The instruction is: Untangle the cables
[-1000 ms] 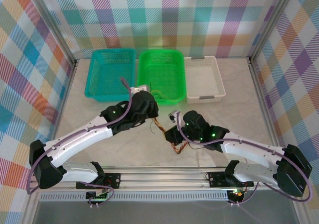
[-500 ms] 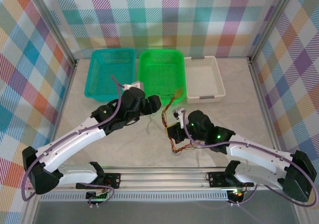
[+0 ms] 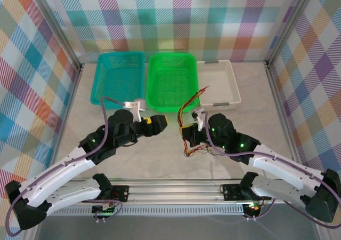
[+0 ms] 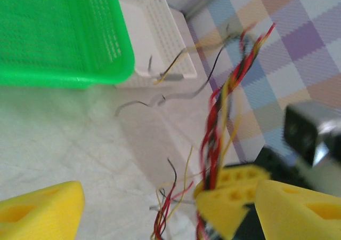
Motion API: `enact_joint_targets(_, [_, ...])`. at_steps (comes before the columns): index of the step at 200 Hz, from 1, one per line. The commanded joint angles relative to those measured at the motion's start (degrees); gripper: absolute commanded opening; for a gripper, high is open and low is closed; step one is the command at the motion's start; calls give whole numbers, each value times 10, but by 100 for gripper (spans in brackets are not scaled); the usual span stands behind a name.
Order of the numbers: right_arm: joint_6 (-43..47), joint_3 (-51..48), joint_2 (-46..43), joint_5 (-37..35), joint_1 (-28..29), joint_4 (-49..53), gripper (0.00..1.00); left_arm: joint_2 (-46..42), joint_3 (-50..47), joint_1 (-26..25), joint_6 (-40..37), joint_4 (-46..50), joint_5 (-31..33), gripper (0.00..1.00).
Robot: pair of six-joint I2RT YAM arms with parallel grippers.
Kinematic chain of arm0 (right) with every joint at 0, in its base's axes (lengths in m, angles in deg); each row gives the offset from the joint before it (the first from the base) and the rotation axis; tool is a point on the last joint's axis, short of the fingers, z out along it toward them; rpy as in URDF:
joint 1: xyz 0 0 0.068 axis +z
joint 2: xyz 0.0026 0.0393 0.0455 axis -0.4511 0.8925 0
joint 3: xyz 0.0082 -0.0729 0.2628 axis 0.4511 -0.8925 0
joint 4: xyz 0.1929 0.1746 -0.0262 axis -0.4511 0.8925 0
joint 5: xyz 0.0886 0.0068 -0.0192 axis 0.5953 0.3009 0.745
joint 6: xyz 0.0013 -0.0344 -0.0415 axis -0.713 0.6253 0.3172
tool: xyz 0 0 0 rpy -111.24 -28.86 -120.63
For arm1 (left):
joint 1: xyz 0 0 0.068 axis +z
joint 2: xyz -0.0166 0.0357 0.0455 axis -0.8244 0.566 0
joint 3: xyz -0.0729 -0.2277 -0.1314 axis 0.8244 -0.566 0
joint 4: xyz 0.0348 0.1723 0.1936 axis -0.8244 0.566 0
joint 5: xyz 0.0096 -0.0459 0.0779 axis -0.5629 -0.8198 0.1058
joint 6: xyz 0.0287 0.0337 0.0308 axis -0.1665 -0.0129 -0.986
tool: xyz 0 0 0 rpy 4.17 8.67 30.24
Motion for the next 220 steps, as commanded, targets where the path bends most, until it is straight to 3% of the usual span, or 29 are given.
enact_joint_targets(1, [-29, 34, -12, 9, -4, -3, 0, -17, -49, -8, -1, -99, -71, 82])
enact_joint_targets(75, [-85, 103, 24, 40, -7, 51, 0, 23, -99, -75, -3, -226, -90, 72])
enact_joint_targets(96, [-97, 104, 29, 34, -9, 57, 0, 28, -100, -90, -11, -247, -95, 64])
enact_joint_targets(167, [-136, 113, 38, 52, -18, 51, 0, 47, -112, -126, -25, -257, -83, 51])
enact_joint_targets(220, [-150, 113, 42, 60, -19, 50, 0, 74, -95, -145, -46, -236, -67, 49])
